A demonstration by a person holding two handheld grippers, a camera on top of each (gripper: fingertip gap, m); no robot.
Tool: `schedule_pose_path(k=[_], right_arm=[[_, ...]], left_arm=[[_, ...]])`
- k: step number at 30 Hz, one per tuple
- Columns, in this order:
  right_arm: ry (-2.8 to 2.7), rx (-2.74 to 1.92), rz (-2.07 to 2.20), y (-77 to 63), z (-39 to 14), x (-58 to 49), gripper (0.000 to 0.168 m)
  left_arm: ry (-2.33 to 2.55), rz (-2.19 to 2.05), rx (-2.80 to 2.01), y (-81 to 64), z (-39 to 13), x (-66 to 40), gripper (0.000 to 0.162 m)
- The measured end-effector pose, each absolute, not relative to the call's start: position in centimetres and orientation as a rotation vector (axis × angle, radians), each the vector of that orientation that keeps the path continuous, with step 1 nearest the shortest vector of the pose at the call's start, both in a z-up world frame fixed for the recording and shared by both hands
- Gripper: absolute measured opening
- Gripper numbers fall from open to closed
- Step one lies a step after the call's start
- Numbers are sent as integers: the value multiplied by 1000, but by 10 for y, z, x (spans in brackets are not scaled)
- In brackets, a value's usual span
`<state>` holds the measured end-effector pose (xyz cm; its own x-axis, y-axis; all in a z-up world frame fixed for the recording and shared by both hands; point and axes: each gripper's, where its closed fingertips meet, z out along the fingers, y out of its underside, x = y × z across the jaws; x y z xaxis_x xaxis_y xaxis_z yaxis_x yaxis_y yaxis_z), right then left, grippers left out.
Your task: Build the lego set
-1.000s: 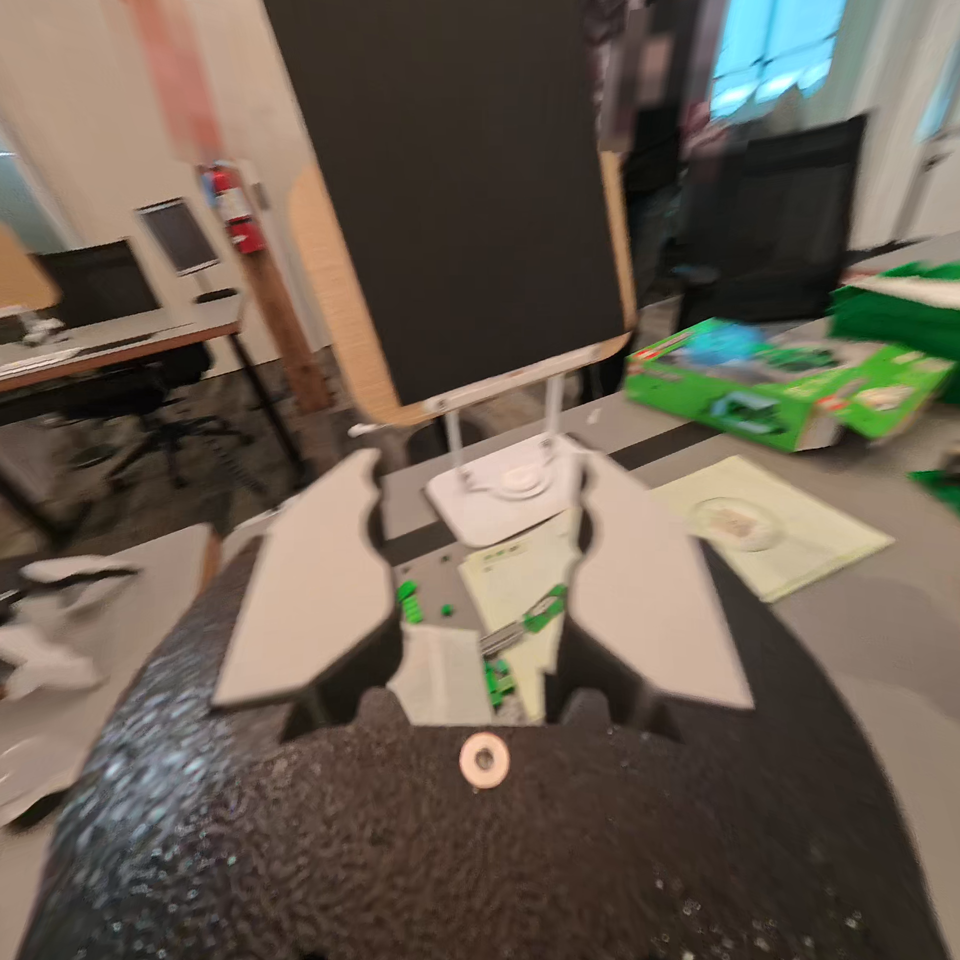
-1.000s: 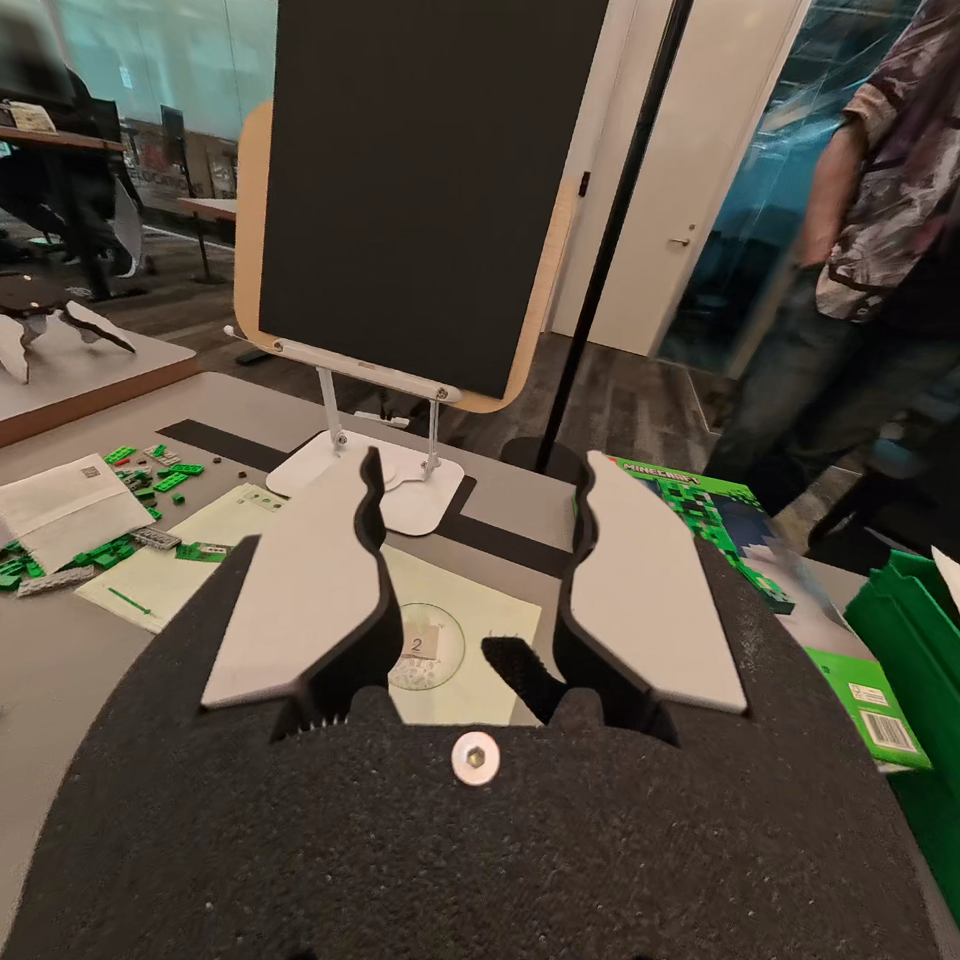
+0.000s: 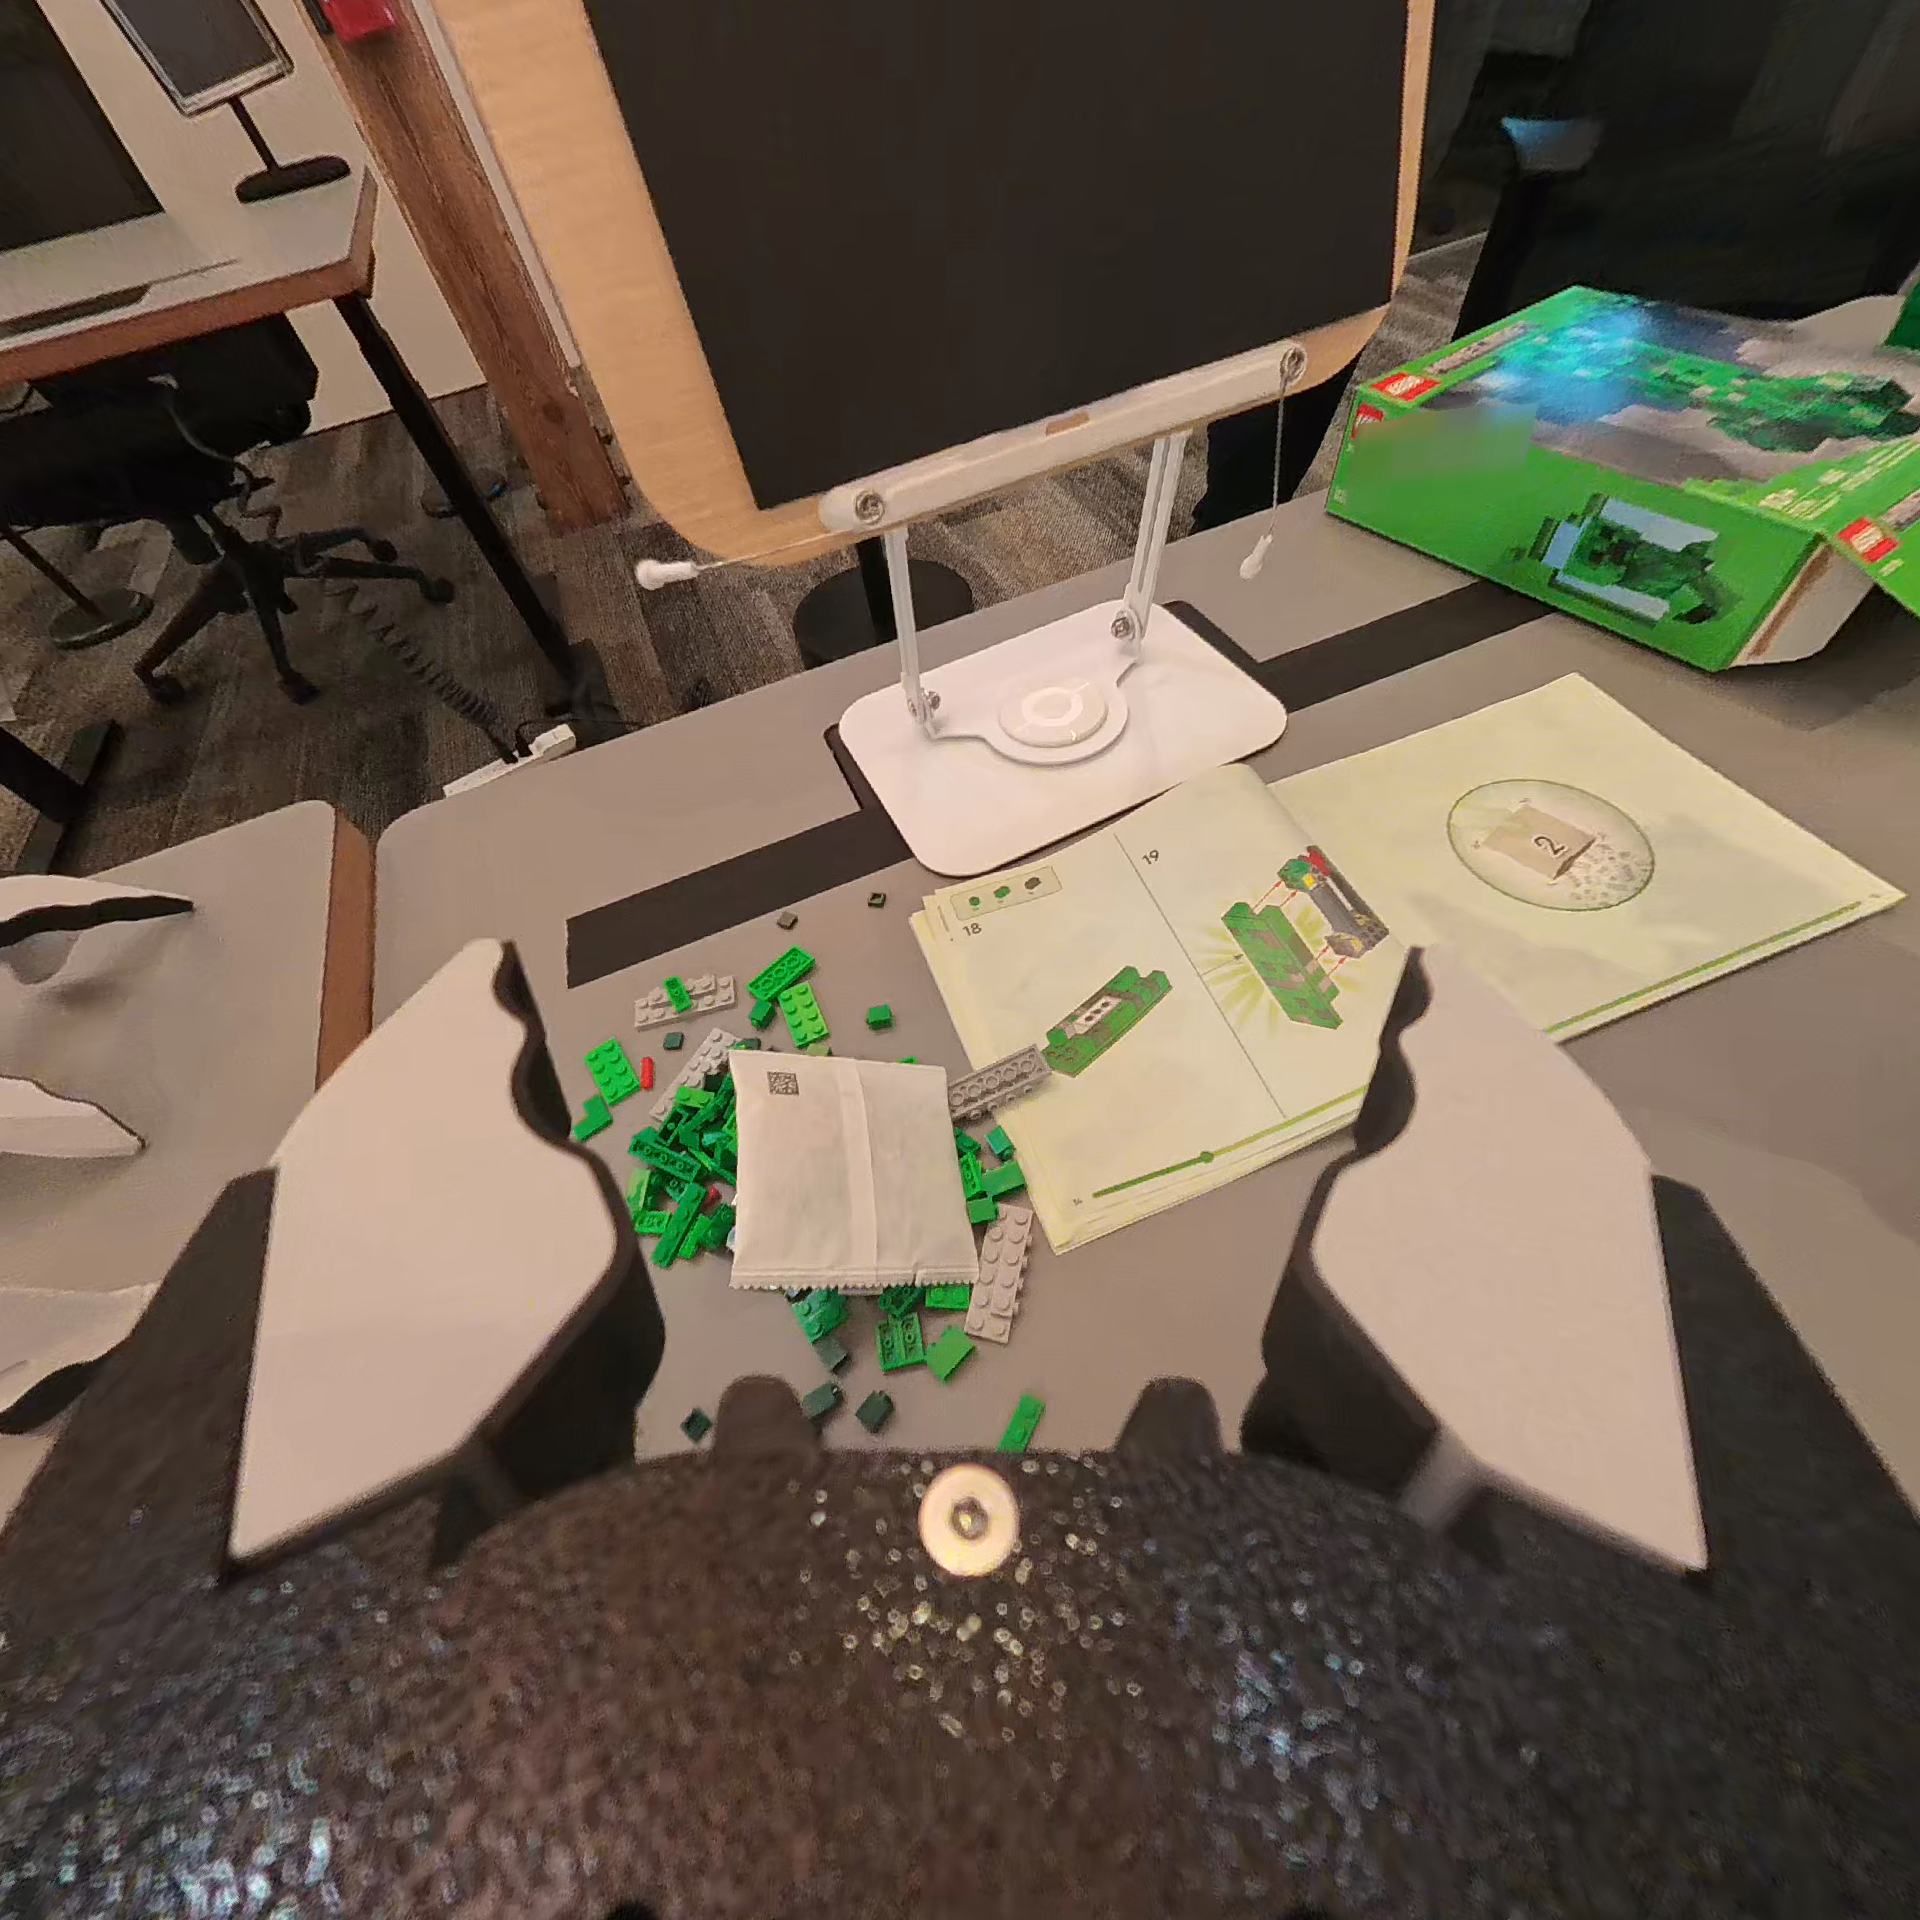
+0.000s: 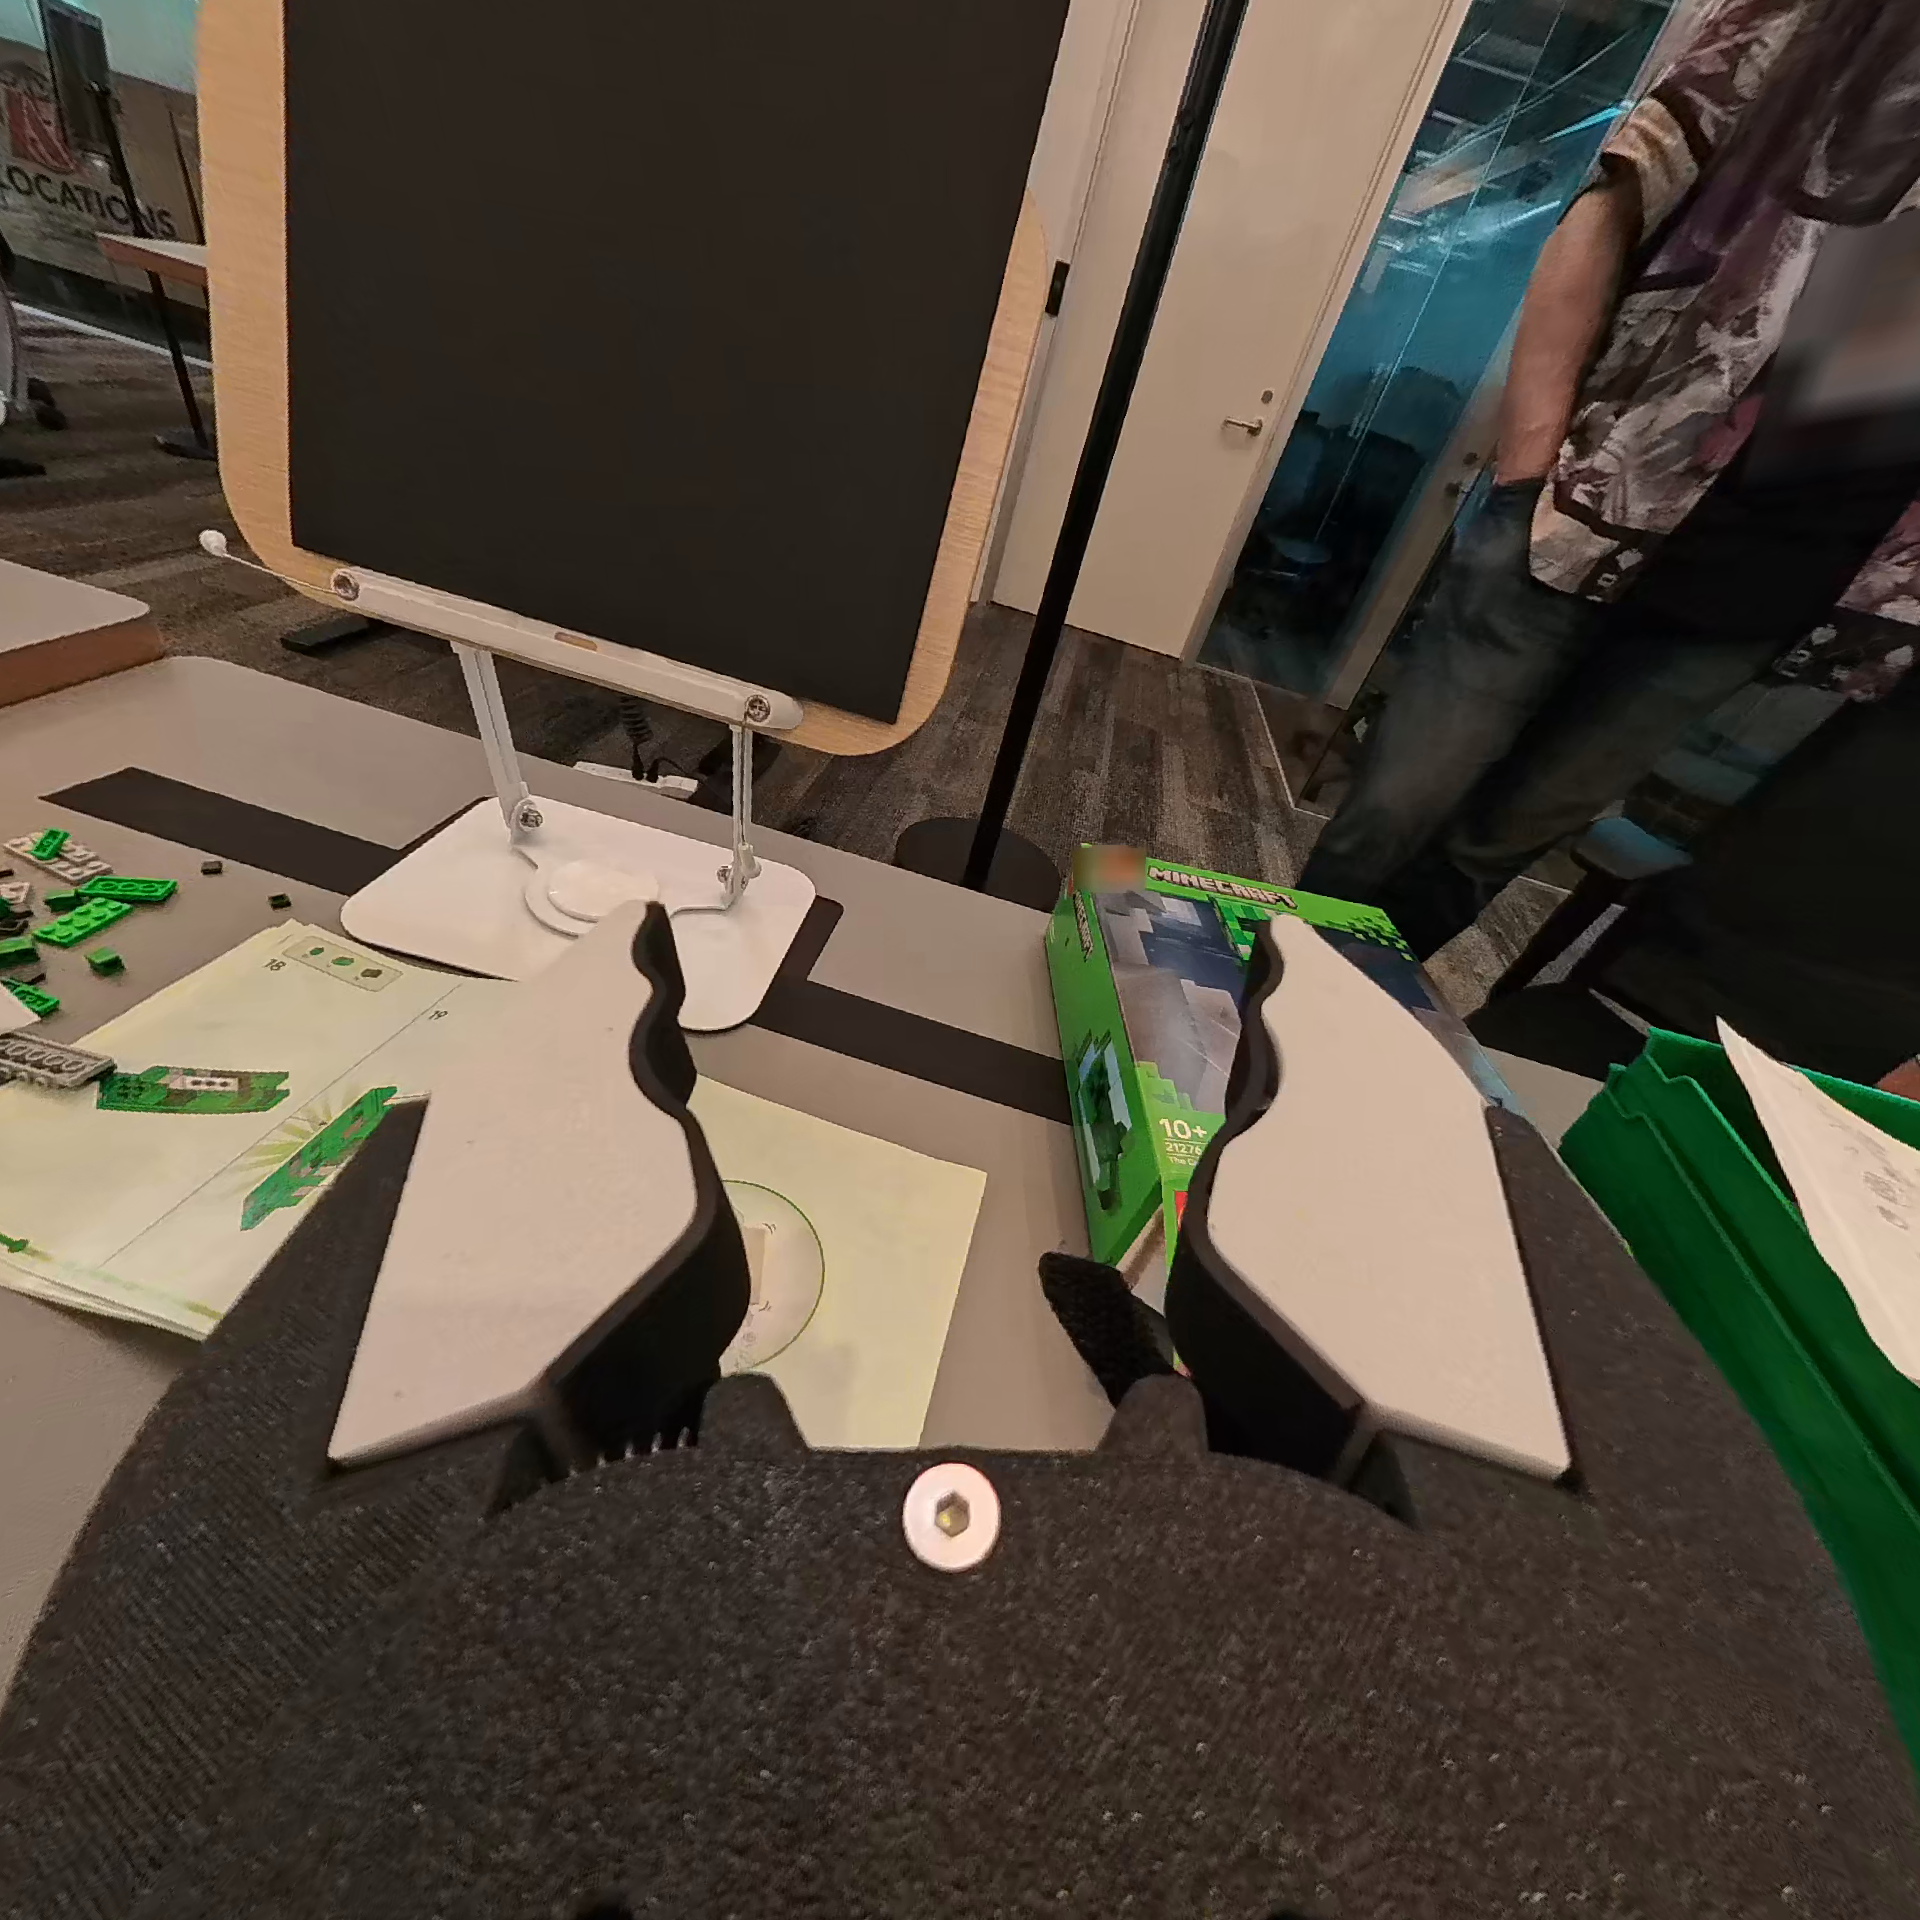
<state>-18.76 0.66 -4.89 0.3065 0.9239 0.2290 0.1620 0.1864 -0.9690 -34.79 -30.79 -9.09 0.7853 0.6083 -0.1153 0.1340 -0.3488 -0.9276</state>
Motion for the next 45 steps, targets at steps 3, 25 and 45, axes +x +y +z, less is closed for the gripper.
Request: schedule_pose_path(k=[3, 25, 45], right_arm=[[-1143, -1286, 753, 8, -50, -188, 101], [-1134, -1293, 773, 9, -50, -188, 98], [-1137, -1293, 775, 10, -51, -190, 97]], left_arm=[[-566, 548, -1884, -309, -90, -349, 147], [-596, 545, -1848, -313, -87, -352, 147], [-620, 513, -1824, -313, -85, -352, 147]])
